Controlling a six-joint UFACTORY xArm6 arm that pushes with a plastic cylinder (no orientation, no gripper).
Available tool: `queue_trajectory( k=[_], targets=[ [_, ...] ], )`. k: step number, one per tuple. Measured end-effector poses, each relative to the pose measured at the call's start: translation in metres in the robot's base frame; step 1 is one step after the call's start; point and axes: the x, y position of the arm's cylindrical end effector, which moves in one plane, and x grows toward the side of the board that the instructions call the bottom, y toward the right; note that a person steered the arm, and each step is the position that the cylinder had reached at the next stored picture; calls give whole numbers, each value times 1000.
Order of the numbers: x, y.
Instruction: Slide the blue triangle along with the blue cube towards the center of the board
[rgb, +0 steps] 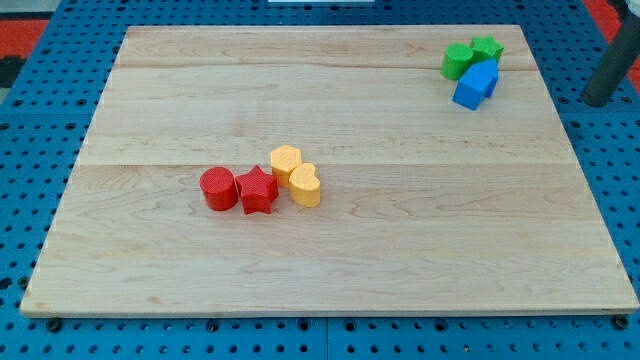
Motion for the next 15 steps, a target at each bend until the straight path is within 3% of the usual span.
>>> queue_trajectory(
  k=[3, 5, 6, 7, 8, 9, 10, 11, 12, 15],
  targets=[
    [-41, -59],
    [-19, -153],
    [-20, -123],
    [-60, -124],
    [-63, -207],
    [-34, -284],
    [-17, -304],
    [-69, -312],
    [-82, -238],
    [19, -245]
  ],
)
